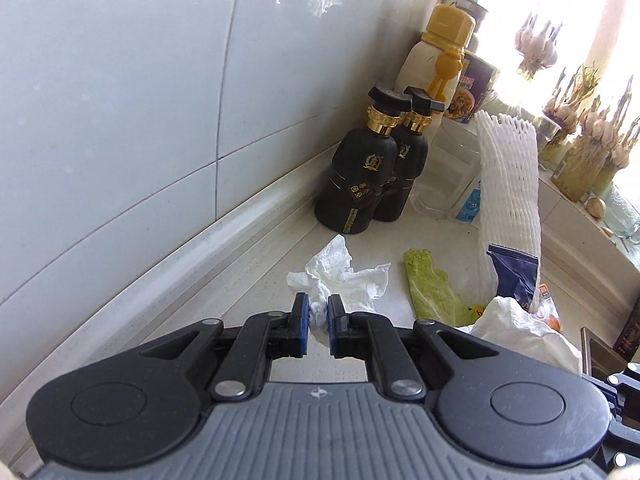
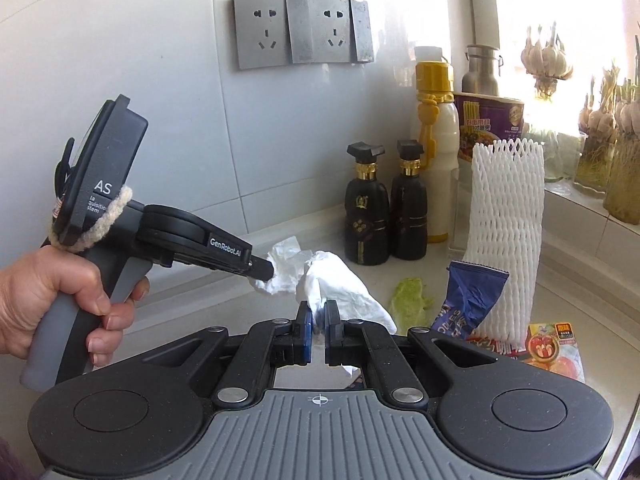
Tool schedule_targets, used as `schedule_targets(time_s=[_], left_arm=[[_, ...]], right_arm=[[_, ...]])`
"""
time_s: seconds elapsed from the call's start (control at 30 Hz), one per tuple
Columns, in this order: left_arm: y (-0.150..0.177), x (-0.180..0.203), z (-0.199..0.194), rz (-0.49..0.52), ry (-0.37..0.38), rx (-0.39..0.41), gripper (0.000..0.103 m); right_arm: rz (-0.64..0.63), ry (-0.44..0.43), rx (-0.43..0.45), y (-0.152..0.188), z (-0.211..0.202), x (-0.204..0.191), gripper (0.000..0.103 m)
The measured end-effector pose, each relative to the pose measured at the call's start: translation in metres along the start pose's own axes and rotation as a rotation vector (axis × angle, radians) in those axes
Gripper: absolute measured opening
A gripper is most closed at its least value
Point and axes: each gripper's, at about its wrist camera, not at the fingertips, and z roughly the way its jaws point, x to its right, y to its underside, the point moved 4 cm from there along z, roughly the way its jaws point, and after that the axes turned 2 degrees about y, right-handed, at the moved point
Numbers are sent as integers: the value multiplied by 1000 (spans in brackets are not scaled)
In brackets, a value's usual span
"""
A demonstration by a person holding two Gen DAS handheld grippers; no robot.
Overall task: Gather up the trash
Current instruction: 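Carry both tissues down over the cream bin with both grippers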
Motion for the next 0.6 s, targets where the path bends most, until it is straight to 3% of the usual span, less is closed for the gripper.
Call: schedule_targets(time_s=[0.6], left_arm=[[57, -5, -63, -56, 7, -8, 8]], right_arm=[[103, -30, -55, 31, -55, -2, 3]])
